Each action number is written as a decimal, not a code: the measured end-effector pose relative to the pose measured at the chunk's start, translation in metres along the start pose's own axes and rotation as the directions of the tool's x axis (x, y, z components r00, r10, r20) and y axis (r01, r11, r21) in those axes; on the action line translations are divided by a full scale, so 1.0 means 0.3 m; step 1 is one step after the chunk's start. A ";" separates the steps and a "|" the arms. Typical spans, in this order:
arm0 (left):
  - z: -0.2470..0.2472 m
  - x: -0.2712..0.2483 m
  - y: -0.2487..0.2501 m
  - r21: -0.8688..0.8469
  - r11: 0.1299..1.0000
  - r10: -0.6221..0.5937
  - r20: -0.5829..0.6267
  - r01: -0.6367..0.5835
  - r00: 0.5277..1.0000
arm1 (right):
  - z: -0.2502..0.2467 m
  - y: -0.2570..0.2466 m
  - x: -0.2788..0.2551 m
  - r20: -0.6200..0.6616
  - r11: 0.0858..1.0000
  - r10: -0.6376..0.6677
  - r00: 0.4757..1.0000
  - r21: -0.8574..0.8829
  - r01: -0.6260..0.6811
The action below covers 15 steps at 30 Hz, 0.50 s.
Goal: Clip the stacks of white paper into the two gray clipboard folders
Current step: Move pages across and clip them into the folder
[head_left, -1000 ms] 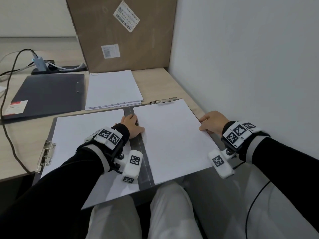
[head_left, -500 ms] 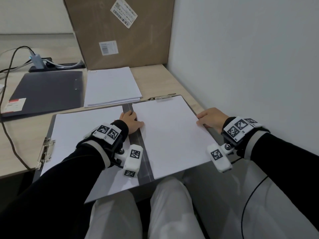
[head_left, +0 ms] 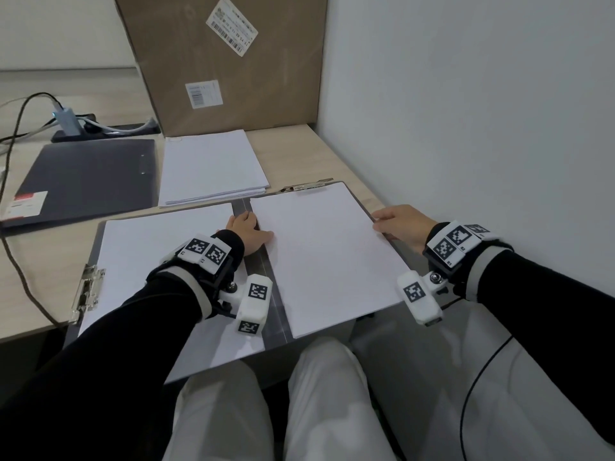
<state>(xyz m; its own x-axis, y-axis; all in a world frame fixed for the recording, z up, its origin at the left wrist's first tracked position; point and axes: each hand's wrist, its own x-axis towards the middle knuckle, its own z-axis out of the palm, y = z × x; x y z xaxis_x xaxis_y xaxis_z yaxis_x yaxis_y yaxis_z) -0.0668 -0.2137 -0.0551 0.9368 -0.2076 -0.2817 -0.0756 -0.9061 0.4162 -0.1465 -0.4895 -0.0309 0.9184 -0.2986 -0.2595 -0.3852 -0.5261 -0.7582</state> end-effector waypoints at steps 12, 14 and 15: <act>-0.035 -0.064 0.039 -0.381 0.924 -0.027 -0.167 -0.039 0.986 | -0.053 0.049 -0.154 -0.052 0.982 -0.100 0.994 -0.165 0.090; -0.056 -0.063 0.060 -0.361 0.931 -0.008 -0.182 -0.060 0.983 | -0.056 0.027 -0.158 -0.020 0.964 -0.152 0.988 -0.225 0.144; -0.065 -0.060 0.072 -0.359 0.930 0.005 -0.189 -0.074 0.982 | -0.044 0.009 -0.150 0.009 0.949 -0.188 0.982 -0.255 0.184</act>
<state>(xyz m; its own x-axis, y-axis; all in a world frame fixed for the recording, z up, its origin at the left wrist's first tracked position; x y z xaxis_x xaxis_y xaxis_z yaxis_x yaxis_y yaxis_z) -0.0786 -0.2225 -0.0242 0.9841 -0.1391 -0.1109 -0.0173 -0.6952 0.7186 -0.1901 -0.4880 -0.0132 0.9753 -0.1872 -0.1172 -0.2193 -0.7575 -0.6148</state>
